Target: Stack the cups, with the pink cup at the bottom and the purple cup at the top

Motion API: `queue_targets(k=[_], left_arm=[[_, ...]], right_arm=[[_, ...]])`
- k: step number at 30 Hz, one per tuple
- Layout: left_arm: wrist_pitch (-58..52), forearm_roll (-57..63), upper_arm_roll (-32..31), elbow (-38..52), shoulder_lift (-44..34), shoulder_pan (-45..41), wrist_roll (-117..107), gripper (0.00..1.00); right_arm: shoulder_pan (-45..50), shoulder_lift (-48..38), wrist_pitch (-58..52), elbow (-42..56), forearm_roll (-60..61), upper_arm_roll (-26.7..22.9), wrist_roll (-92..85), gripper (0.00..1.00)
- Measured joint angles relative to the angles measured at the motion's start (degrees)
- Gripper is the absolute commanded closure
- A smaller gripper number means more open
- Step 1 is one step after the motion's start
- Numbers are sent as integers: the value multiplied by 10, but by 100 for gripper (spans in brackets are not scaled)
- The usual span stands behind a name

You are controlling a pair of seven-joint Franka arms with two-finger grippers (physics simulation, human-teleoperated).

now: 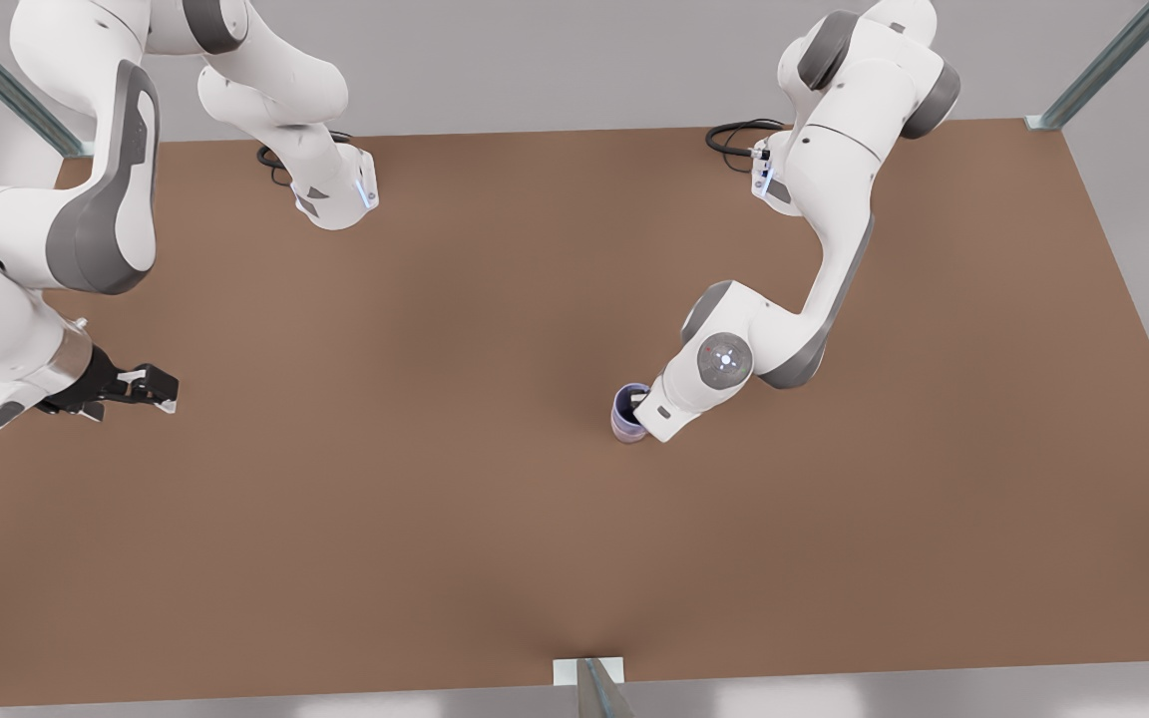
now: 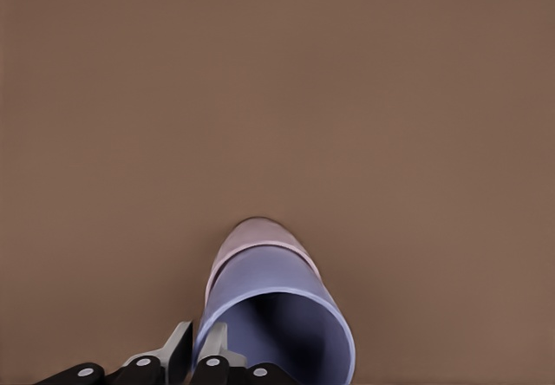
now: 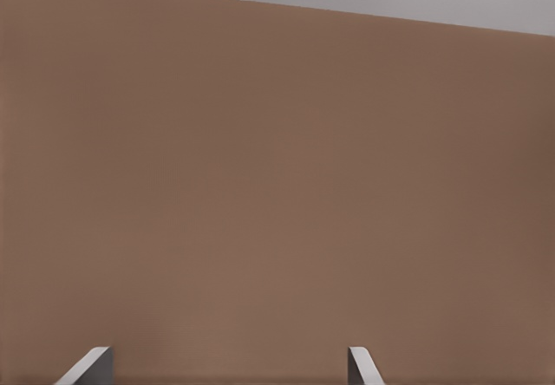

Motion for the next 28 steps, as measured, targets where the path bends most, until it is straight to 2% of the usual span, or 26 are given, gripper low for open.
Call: queue_targets(k=[1,2,3,9,11,13,16,19,20,24,28], left_arm=[[0,0,0,0,0,0,-2,63],[0,0,0,0,-1,0,-4,29],[0,3,0,0,-1,0,-5,0],[-4,2,1,5,-22,0,-4,0],[-40,6,14,48,-38,3,1,0],[-89,8,59,93,-53,7,15,0],[-149,11,129,108,-99,10,40,0],[-189,12,164,109,-145,15,71,0],[-198,13,159,107,-158,26,80,0],[-223,21,79,104,-195,125,116,0],[-237,37,50,103,-200,149,144,0]], right_arm=[[0,0,0,0,0,0,-1,0],[-1,0,0,0,0,0,-1,0],[-1,0,0,0,0,0,-2,0],[-1,1,0,0,0,0,-4,0],[-1,1,0,0,0,0,-5,0],[-1,1,0,0,0,0,-6,0],[-1,2,1,0,0,0,-7,0],[-1,2,1,0,1,0,-7,0],[-1,2,1,0,1,0,-7,0],[-1,2,0,0,1,0,-8,0],[-1,2,0,0,0,0,-9,0]])
